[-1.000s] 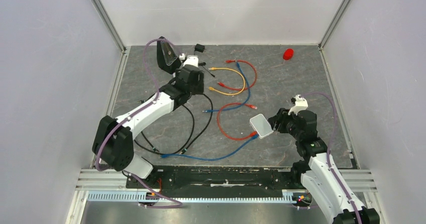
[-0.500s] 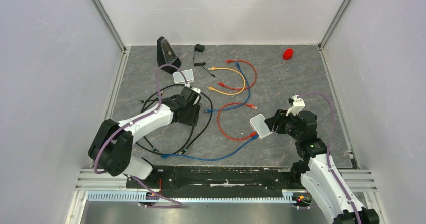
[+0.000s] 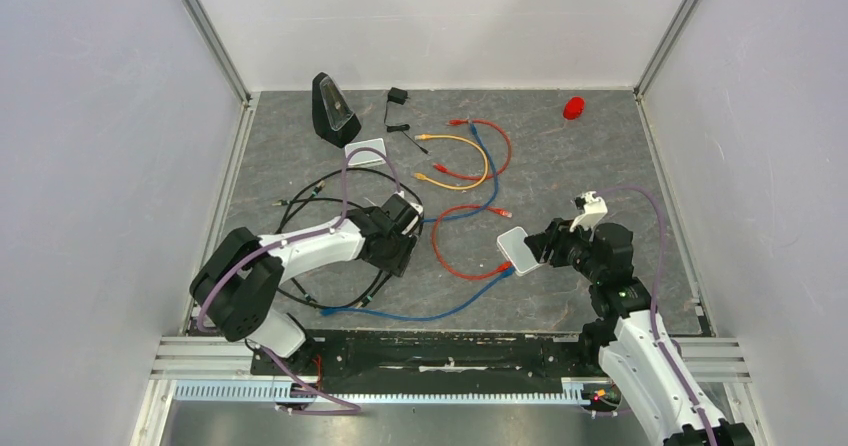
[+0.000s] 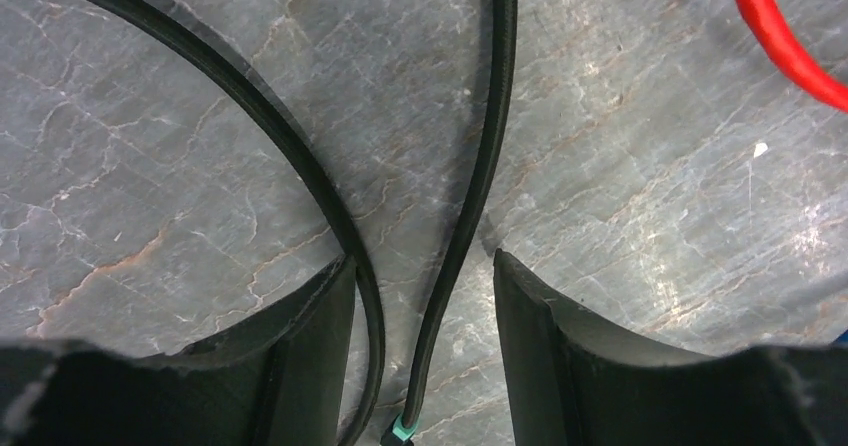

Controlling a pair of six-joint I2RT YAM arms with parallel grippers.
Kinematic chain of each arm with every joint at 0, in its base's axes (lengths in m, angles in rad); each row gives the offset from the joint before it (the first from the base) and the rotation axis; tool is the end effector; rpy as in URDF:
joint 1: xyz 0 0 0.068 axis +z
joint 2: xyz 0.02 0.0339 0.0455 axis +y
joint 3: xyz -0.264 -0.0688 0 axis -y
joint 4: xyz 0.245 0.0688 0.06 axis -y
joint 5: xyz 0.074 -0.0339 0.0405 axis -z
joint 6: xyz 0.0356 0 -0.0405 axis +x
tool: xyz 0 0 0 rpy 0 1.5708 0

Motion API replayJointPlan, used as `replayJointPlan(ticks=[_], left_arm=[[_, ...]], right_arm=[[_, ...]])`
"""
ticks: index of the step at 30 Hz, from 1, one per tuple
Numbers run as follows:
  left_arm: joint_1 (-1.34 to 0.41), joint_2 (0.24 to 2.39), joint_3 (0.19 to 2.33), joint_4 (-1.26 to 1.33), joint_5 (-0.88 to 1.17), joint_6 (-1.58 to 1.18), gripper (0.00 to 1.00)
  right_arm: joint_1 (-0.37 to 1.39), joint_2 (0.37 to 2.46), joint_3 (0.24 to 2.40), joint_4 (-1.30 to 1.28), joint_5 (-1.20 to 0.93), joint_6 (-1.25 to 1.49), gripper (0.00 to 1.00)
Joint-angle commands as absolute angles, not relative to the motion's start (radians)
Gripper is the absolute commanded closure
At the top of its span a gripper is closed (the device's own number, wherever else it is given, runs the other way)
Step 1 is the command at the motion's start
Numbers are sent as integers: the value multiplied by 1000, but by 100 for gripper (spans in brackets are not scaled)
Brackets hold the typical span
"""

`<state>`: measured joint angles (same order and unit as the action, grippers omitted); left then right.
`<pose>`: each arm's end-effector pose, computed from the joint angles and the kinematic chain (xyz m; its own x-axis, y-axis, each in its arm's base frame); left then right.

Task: Insert the plug into the switch port
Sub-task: Pick up the connector from the center of the board.

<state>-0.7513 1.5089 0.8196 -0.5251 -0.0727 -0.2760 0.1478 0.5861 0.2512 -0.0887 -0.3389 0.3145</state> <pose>0.1984 -0.1818 0.1649 -0.8394 0.4121 -0.3542 0.4506 0.8923 -0.0296 0.1459 0.0337 0.1914 -0.5223 0.2172 -0.8246 -0.2914 0.8634 0.4119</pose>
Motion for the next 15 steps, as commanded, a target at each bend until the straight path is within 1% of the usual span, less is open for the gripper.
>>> replayJointPlan(ticks=[1,2,4,5,9,11,15], left_arm=[[-759,1568,853,-519,-63,-259,42],[-759,1582,861,-525,-64,-261,44],[-759,1606,867,-530,-58,-268,52],[-759,1616,868,-531,-50,-272,58],[-759,1612,875,-536,-75,-283,87],[-758,1579,883,-530,-117,-293,98],[-726,1466,906,-476,-162,-351,98]], right_arm=[[147,561,247,-71,-354,326,49],[146,558,247,-73,-354,328,49],[146,551,250,-79,-354,329,49],[146,547,251,-82,-353,330,49],[147,538,257,-86,-357,333,49],[148,536,264,-89,-362,330,49],[147,531,280,-89,-359,319,49]])
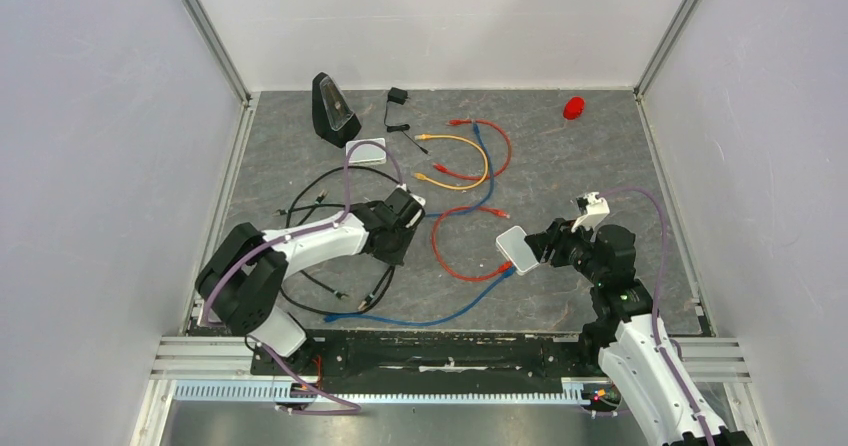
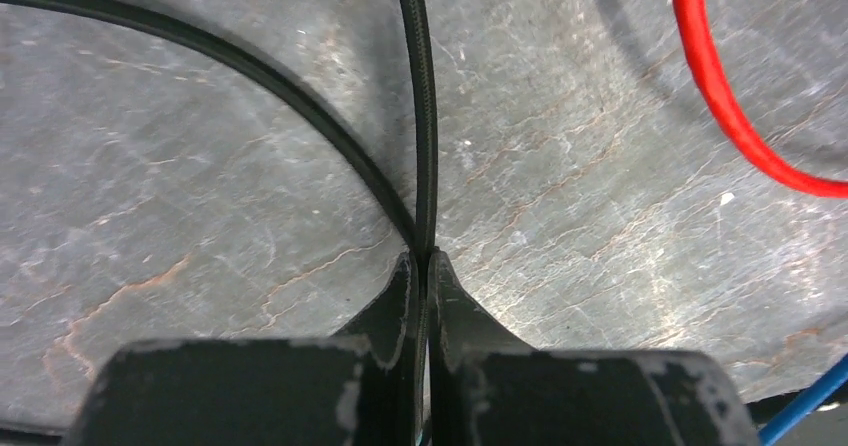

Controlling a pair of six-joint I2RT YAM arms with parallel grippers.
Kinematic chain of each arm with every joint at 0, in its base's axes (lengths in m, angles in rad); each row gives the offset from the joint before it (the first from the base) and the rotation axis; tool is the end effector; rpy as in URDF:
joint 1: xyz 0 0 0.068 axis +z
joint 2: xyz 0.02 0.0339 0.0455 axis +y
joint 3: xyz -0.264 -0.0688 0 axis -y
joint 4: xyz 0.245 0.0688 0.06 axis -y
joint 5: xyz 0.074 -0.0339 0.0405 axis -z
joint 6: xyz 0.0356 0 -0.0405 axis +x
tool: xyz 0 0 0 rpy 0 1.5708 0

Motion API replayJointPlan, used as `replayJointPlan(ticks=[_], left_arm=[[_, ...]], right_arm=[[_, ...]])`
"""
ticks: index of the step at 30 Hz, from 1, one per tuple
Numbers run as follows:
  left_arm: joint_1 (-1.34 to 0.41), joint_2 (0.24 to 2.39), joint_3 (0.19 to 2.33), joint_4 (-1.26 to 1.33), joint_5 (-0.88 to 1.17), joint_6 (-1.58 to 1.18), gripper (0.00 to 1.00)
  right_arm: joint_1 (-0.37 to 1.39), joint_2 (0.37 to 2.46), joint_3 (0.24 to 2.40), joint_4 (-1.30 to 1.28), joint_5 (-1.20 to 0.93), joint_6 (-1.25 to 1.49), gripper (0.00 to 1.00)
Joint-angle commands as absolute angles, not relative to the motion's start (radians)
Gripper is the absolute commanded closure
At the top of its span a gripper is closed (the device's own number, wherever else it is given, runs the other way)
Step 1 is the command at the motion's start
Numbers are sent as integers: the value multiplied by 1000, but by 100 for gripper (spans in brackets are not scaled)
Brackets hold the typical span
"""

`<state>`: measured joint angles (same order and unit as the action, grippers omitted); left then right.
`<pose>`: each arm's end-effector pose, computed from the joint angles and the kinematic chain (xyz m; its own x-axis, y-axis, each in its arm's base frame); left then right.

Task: Insert the plug into the switch port
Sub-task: Pick up the connector from the center of the board.

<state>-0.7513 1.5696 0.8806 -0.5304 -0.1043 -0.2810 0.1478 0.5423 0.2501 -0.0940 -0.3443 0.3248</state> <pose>0.2105 -0.1916 0.1653 -0.8402 0.4074 -0.3578 0.4368 0.8996 -0.0015 0.1420 0.0333 0.1961 -0.4960 0.2299 -0.8373 -0.3056 0.8564 0.4161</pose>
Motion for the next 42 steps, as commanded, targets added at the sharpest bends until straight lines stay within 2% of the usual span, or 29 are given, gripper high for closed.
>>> replayJointPlan(ticks=[1,5,15,18,23,28,33,42], left_arm=[[-718,1430,907,-460,-183,-370,98],[-687,1310,904,-428,-274,-437,98],[-602,1102,873,-448,-343,-617,98],[-591,1088,889,-516,-378,-700,98],[-588,1098,863,-576,-318,-820,98],[-586,1049,810,-585,-377,-905,98],[-586,914,729,-417,-355,-1001,98],[-586,874,649,-228,-339,-1187,98]], right_arm=[[147,534,285,-90,-360,317,49],[147,537,305,-107,-365,310,49],[149,560,309,-83,-402,328,49],[151,571,317,-83,-398,329,49],[156,584,323,-75,-396,342,48],[189,588,326,-15,-425,338,48],[333,638,333,97,-329,386,48],[695,846,330,450,-99,494,42]])
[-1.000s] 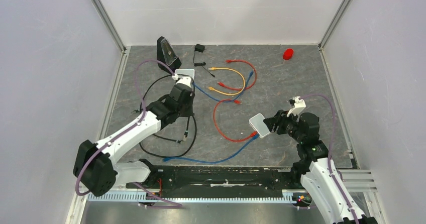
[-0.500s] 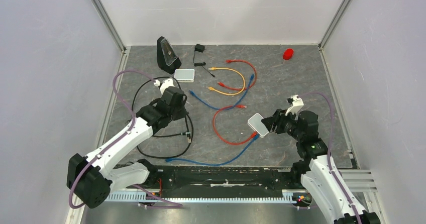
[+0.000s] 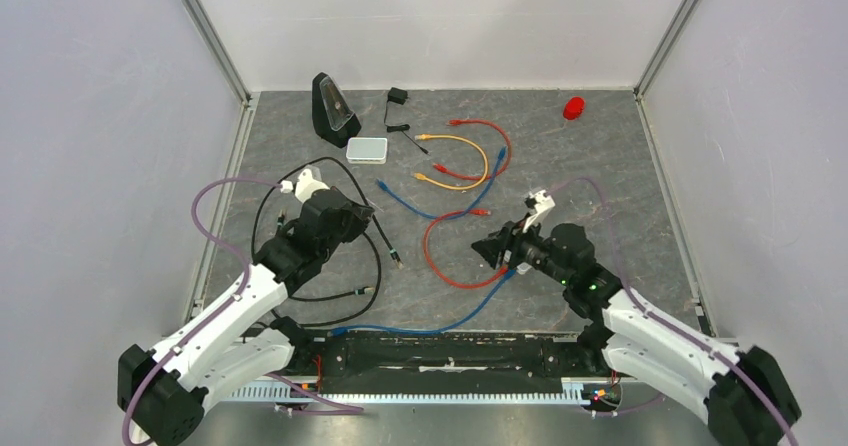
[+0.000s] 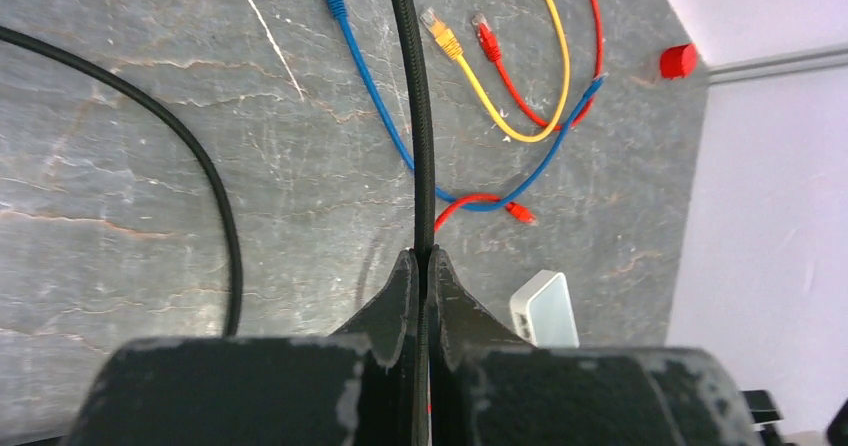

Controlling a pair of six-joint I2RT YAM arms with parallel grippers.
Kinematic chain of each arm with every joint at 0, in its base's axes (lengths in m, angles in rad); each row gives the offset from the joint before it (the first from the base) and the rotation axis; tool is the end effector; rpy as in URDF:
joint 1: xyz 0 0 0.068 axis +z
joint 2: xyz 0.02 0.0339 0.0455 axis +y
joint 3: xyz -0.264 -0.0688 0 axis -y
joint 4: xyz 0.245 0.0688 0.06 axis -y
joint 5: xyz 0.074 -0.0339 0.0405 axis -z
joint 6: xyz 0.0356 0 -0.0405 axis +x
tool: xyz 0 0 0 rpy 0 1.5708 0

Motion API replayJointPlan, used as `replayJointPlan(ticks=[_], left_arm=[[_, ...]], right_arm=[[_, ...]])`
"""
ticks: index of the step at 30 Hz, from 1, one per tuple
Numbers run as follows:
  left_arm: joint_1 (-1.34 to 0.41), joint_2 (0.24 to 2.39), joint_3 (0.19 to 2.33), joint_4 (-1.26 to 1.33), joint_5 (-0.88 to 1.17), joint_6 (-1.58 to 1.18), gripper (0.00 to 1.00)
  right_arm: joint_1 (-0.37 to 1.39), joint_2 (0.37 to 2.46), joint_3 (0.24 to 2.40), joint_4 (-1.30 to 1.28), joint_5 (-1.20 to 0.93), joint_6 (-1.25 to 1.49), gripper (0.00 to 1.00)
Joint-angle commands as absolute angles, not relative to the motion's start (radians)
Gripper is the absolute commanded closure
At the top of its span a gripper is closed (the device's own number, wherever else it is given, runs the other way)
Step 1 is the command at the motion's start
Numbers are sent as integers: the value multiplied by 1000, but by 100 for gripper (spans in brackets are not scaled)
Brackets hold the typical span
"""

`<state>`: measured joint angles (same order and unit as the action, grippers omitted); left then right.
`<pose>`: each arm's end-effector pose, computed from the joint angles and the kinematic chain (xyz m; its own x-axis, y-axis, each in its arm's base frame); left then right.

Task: Insert the plug into the switch port
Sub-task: Pick up the connector from the center of the board.

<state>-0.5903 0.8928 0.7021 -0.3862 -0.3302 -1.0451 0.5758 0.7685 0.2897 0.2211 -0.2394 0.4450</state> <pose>0.1697 -0.0998 0.2729 -0.4875 -0.6583 -0.5736 -0.2410 0.7329 -0.6362 0.1466 0.1052 0.2097 -0.5034 0.1718 -0.8468 -0.5590 0.6825 0.4708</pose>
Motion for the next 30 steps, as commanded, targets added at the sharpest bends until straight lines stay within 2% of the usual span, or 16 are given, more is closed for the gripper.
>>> replayJointPlan(ticks=[1,8,16,22,27,30], left_arm=[[-586,876,637,-213,-343,-1193,98],[-586,882,602,-118,-341,-1207,98],[-586,920,619,-104,-298,-1226,98],[-586,928,613,-95,-264,-1279,98],[-586,927,609,-97,-258,-1287,98],[-586,929,608,-97,-250,-1289,98]], right_arm=[[743,883,342,483,-73,490,42],[950,1149,466,640,-32,443,40],[1012,1333,573,672,-54,388,41],[1016,1393,602,653,-58,360,49],[1020,1422,597,662,-54,347,51],[1026,1426,595,661,-34,329,62]])
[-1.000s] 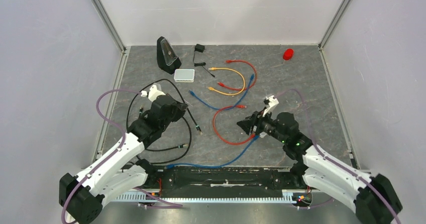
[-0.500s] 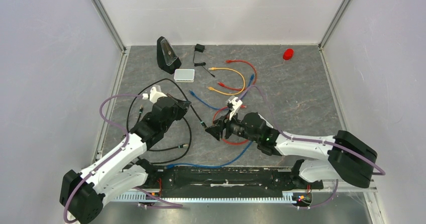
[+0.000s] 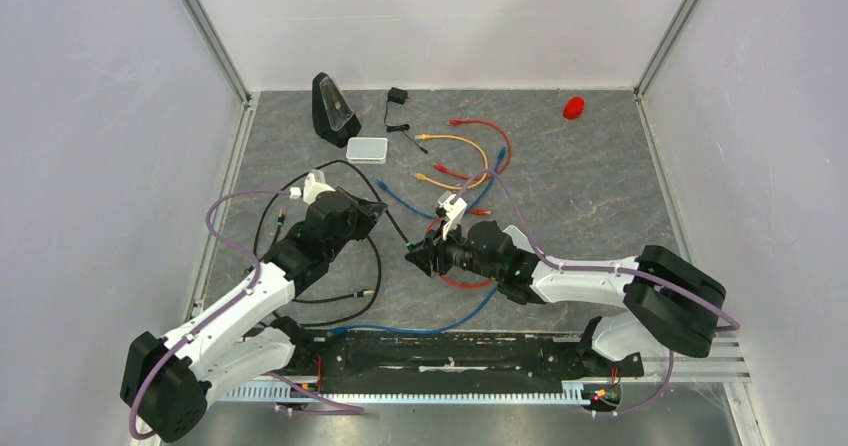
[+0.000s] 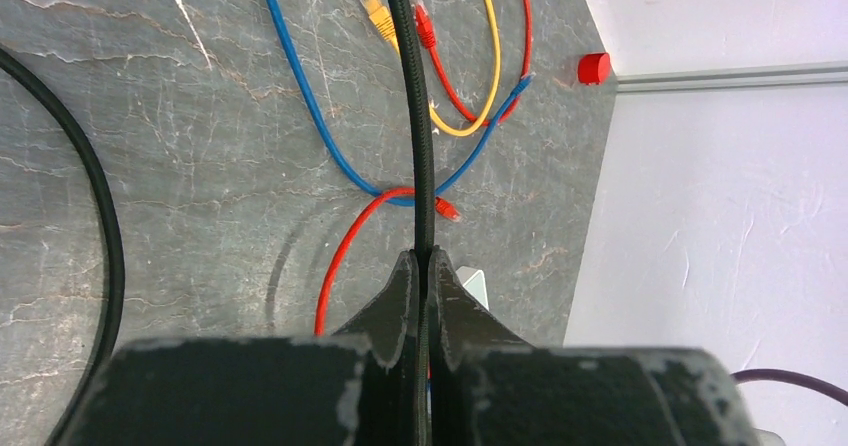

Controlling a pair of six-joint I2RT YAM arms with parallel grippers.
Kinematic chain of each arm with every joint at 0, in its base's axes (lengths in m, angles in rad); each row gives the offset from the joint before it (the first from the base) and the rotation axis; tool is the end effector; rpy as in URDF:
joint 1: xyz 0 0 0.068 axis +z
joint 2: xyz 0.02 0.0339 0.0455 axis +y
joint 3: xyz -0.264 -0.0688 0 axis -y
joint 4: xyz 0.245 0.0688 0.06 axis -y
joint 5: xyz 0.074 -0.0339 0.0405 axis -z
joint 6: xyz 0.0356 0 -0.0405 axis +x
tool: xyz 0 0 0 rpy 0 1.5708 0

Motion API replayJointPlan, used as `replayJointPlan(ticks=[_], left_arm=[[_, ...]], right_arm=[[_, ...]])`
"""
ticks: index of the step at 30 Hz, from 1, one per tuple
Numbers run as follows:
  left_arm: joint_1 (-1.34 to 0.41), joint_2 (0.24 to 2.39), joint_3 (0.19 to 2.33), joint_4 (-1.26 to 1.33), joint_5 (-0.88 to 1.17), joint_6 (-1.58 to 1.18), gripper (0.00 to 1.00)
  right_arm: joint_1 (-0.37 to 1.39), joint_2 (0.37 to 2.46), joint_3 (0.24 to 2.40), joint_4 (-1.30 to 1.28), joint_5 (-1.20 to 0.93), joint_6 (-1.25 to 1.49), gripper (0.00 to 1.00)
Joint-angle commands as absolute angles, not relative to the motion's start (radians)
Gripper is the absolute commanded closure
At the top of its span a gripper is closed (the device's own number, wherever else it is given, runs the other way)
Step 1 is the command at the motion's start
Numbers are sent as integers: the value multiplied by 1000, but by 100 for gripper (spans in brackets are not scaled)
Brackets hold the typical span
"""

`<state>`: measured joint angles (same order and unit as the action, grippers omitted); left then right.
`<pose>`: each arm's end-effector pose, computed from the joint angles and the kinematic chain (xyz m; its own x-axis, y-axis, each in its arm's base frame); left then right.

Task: Insert the plug into the switch port
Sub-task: Pick up the connector from the center of the board.

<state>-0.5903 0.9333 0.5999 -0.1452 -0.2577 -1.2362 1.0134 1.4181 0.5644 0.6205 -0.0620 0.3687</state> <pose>0.1797 -0.1095 0.2522 -0.4565 -0.7935 -0.4024 -0.2464 0.5473 -0.7999 0.1529 0.2495 0.2039 -0.4308 -0.0111 -0.9024 -0.7758 0.5154 0.3640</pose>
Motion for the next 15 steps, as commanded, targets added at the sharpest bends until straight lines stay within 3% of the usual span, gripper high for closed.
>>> replayJointPlan(ticks=[1,4,5,10,15], left_arm=[[-586,929,608,-96,-250,-1287,98],[-587,931,611,-78,-236,-1209,97],[-586,931,616,-63,-220,-1160,89],[-586,948,663,-50,-83,-735,59],[-586,995,726,-111,121,-326,49]], right_arm=[[1028,1422,595,660,-26,319,70],[1028,1391,581,644,-6,260,95],[1026,1373,577,619,26,227,100],[932,1282,544,555,-117,103,100],[810,1226,523,505,-293,19,100]])
